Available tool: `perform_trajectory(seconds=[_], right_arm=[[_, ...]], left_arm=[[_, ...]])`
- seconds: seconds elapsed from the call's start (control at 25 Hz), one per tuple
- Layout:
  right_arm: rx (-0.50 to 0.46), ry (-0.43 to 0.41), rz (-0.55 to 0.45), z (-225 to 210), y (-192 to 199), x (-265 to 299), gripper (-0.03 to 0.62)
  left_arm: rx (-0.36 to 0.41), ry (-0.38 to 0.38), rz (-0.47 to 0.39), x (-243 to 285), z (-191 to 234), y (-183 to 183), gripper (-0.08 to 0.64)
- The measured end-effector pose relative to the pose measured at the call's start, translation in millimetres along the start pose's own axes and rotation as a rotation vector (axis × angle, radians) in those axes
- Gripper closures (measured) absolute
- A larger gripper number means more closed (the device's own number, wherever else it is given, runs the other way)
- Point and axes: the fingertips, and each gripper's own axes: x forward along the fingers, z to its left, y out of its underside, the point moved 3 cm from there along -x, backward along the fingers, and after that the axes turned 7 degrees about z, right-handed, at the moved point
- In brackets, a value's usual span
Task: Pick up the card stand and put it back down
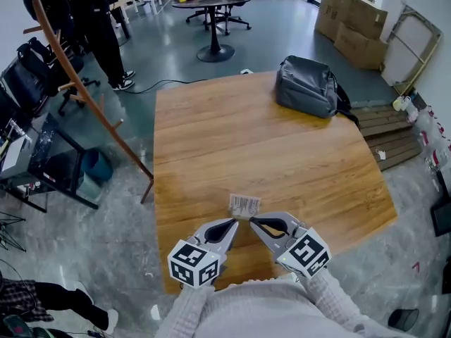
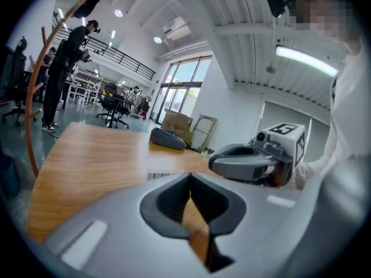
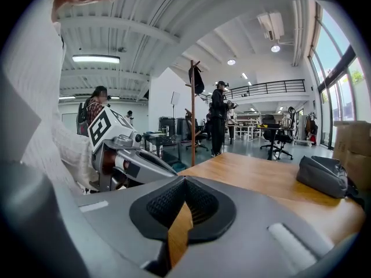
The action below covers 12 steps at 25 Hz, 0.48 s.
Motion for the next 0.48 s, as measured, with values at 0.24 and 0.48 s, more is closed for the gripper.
perform_trajectory(seconds=[0.24, 0.48], right_arm=[[-0.007, -0.015, 0.005, 0.6, -2.2, 0.7, 0.594], [-0.019, -0.019, 0.015, 1.3, -4.6, 2.2, 0.594]], left_arm=[[0.007, 0.001, 0.019, 2.2, 0.4, 3.9, 0.552], [-0.002, 0.01, 0.027, 1.3, -0.3, 8.4, 0.552]])
